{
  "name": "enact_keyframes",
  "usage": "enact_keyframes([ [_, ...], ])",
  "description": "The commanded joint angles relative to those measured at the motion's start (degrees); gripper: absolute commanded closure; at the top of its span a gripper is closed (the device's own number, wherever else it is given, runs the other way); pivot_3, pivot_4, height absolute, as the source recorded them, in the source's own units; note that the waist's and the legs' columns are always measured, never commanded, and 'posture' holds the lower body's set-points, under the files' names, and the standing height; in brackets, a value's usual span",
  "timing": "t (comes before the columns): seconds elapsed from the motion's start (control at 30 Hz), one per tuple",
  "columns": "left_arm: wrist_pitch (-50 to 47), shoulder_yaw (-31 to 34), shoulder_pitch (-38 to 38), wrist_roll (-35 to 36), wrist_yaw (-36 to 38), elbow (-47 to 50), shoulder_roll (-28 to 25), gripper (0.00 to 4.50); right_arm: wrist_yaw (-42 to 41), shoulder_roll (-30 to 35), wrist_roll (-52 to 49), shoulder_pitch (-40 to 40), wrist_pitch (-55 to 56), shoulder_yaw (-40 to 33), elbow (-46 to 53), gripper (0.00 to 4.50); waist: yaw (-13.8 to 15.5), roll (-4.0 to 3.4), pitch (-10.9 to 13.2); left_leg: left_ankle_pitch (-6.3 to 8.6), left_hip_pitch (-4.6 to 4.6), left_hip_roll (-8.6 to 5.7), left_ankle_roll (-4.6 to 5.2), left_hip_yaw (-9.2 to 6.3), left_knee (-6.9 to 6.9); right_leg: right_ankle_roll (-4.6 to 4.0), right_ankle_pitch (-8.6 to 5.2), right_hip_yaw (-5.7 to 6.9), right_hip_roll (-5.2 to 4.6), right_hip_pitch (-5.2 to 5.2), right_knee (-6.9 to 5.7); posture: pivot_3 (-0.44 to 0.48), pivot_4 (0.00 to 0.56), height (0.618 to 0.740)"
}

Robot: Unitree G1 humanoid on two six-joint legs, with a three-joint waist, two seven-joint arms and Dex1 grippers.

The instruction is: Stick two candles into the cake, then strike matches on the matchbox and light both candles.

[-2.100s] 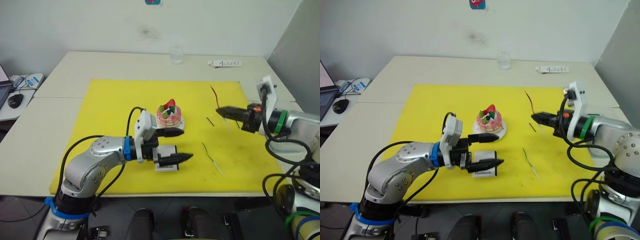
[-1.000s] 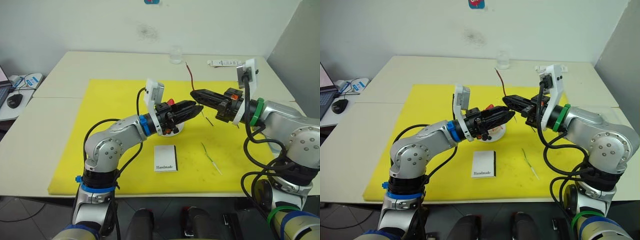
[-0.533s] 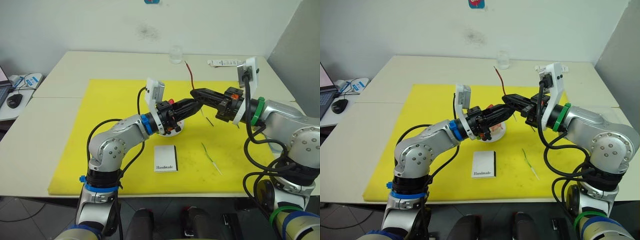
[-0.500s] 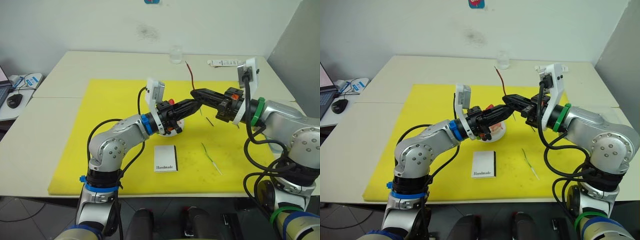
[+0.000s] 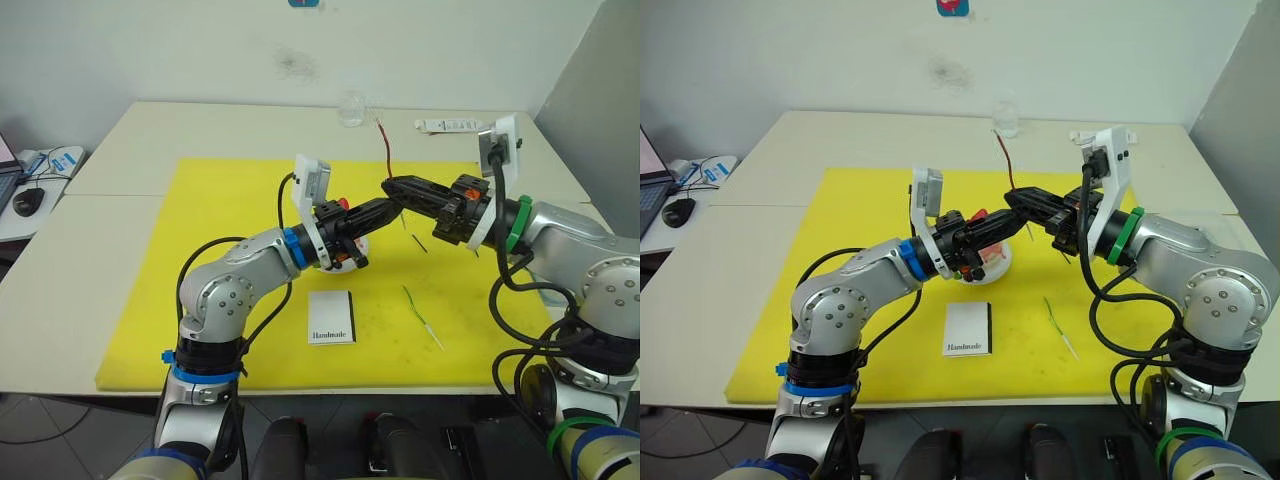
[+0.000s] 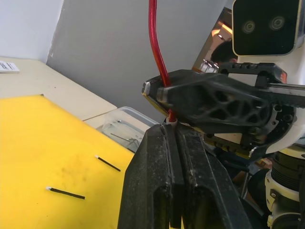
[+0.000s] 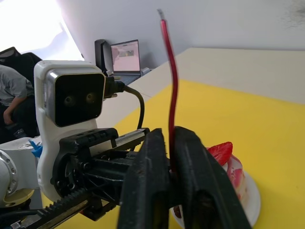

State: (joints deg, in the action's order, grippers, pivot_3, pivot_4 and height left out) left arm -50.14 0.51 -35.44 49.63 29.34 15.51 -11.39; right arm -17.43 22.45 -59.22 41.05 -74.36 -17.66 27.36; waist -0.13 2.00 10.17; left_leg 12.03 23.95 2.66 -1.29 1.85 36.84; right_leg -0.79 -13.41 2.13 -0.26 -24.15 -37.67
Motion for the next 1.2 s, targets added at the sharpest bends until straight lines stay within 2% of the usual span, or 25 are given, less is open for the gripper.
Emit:
enact_keyframes([
  [0.03, -0.18, 0.97, -1.01, 1.84, -0.23, 1.90, 0.12, 4.50, -1.25, 2.43, -0.17, -0.92, 2.85, 1.05, 2.32, 2.89, 0.00, 0.00, 0.00, 0.00, 0.01, 0.00, 0.00, -0.01, -0.01, 0.00, 0.00, 0.01, 0.00, 0.00, 0.01, 0.000, 0.150, 0.740],
  [0.3, 0.13, 1.37, 0.73, 1.11, 0.39, 3.48, -3.12, 4.50, -0.96, 7.42, -3.36, -2.28, 5.31, -0.46, 3.31, 0.02, 0.01, -0.01, 0.03, 0.00, 0.03, 0.00, 0.00, 0.00, -0.01, 0.00, 0.00, 0.00, 0.01, -0.01, 0.04, 0.000, 0.150, 0.740],
  [0.43, -0.79, 5.96, 3.00, 2.00, 0.31, 6.34, -9.53, 4.50, -1.36, 7.97, 0.23, -5.25, 10.01, 2.31, 5.82, 0.02, -0.14, -0.01, 0.03, 0.00, 0.02, 0.06, 0.00, -0.01, -0.05, -0.01, -0.01, 0.00, 0.06, -0.05, 0.04, 0.000, 0.150, 0.740],
  [0.53, -0.18, 9.96, 3.45, 2.03, 1.72, 7.54, -15.85, 4.50, -7.18, 18.07, 14.10, -8.26, 16.39, 15.59, 9.54, 0.02, -0.17, -0.14, 0.16, 0.00, 0.00, 0.08, 0.00, -0.01, -0.16, -0.07, -0.05, 0.02, 0.08, -0.10, 0.05, 0.000, 0.150, 0.740],
  [0.63, 1.37, 13.65, 2.63, 2.20, 3.55, 6.44, -20.54, 4.50, -4.64, 16.57, 12.77, -8.45, 14.60, 15.96, 8.73, 0.02, -0.17, -0.06, 0.21, 0.00, -0.01, 0.08, 0.00, -0.01, -0.19, -0.09, -0.06, 0.06, 0.07, -0.12, 0.07, 0.000, 0.150, 0.740],
  [0.73, 7.17, 15.43, 3.01, -3.94, 4.07, 1.11, -23.36, 4.50, -5.83, 15.60, 16.33, -6.94, 17.09, 19.86, 8.21, 0.02, -0.02, -0.08, 0.21, 0.00, -0.01, 0.06, -0.01, 0.01, -0.19, -0.09, -0.06, 0.04, 0.05, -0.12, 0.09, 0.000, 0.150, 0.740],
  [0.83, 12.74, 13.76, 3.76, -9.10, 6.98, -4.05, -24.96, 4.50, -3.81, 11.79, 18.61, -5.37, 18.17, 22.12, 6.71, 0.02, -0.05, -0.07, 0.21, 0.00, -0.01, 0.05, -0.01, 0.03, -0.19, -0.09, -0.06, 0.03, 0.04, -0.10, 0.11, 0.000, 0.150, 0.740],
  [0.9, 11.80, 12.78, 3.22, -8.58, 9.36, -6.99, -25.26, 4.50, -2.80, 8.27, 19.28, -4.43, 19.51, 22.33, 6.46, 0.02, -0.02, -0.07, 0.22, 0.00, 0.01, 0.06, -0.01, 0.03, -0.19, -0.09, -0.06, 0.04, 0.04, -0.13, 0.11, 0.000, 0.150, 0.740],
  [0.97, 12.77, 12.44, 2.16, -8.11, 11.16, -9.55, -23.58, 4.50, -1.88, 6.12, 20.30, -3.44, 19.68, 22.63, 6.49, 0.02, 0.02, -0.07, 0.22, 0.00, 0.04, 0.08, -0.01, 0.02, -0.21, -0.09, -0.06, 0.06, 0.04, -0.14, 0.12, 0.000, 0.150, 0.740],
  [1.2, 19.31, 8.27, 1.39, -13.93, 14.68, -17.02, -19.52, 4.50, -1.19, 2.56, 23.97, -1.67, 19.87, 25.44, 5.71, 0.02, 0.10, -0.07, 0.21, 0.00, 0.26, 0.10, -0.01, 0.04, -0.20, -0.05, -0.03, 0.07, -0.05, -0.15, 0.37, 0.000, 0.150, 0.740],
])
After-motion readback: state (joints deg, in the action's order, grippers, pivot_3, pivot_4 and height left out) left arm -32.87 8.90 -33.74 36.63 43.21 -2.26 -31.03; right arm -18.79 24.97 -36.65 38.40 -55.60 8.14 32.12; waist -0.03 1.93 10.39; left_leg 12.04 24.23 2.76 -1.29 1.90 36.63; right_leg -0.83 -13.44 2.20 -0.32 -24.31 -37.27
